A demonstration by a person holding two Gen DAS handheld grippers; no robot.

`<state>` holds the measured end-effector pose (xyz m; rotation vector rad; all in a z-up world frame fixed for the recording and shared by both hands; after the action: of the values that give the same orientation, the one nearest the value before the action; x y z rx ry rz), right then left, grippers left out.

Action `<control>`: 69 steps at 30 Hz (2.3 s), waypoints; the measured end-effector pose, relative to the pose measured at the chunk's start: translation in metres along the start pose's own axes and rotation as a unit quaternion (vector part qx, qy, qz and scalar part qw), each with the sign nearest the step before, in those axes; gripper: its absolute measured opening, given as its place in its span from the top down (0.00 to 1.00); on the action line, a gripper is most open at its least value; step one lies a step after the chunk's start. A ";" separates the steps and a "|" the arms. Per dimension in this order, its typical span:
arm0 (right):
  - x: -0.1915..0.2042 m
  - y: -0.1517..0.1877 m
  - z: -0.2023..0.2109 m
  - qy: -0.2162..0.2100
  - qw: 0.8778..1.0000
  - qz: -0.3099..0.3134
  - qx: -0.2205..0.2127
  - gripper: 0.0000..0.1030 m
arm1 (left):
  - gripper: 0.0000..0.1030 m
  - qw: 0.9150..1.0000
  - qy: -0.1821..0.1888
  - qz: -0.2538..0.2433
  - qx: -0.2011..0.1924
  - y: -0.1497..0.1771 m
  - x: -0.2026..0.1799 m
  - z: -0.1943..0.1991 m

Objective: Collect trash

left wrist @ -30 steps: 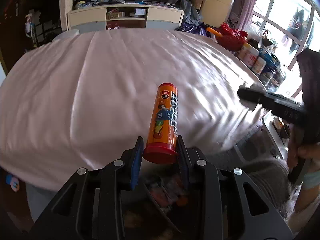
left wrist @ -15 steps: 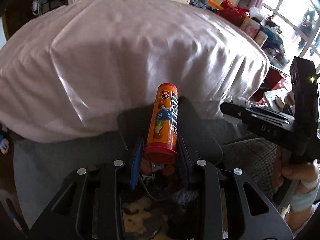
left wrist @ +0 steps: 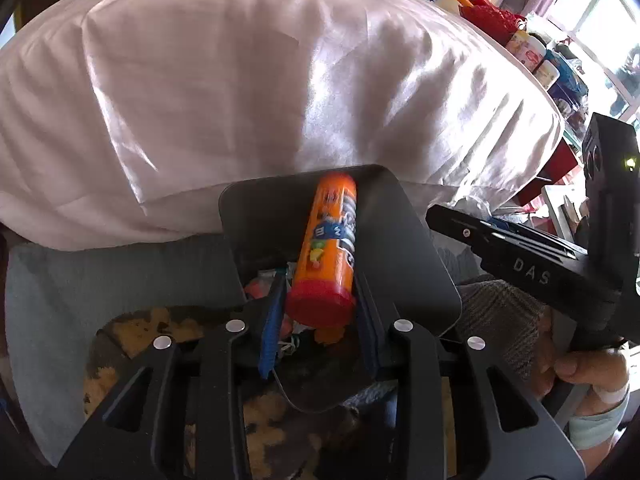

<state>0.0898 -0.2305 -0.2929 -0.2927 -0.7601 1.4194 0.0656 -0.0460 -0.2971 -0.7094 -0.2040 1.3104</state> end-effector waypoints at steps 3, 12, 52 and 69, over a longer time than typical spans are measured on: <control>-0.003 -0.004 0.001 0.001 1.000 -0.004 -0.008 0.49 | 0.60 1.000 -0.001 -0.003 -0.001 0.000 0.000 0.000; -0.018 -0.028 0.027 0.026 0.997 -0.016 -0.066 0.02 | 0.21 0.997 -0.040 0.005 -0.071 -0.032 0.017 0.032; 0.043 -0.150 0.268 0.154 0.911 0.105 -0.367 0.03 | 0.08 0.917 -0.162 -0.067 -0.359 -0.182 -0.042 0.242; 0.043 -0.144 0.269 0.151 0.913 0.082 -0.369 0.03 | 0.08 0.917 -0.170 -0.076 -0.354 -0.167 -0.042 0.244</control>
<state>0.0317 -0.2806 0.0053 -1.1586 -1.0057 1.1474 0.0627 -0.0115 -0.0007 -1.0390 -1.0367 1.1947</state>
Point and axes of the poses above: each gripper's, at about its wrist camera, not at the fingertips, and z roughly against the way its jaws point, x to its left, y to its underside, the point moved 8 cm from there along -z, roughly the way its jaws point, and after that the axes turned 10 degrees about -x, right-handed, at the moved point
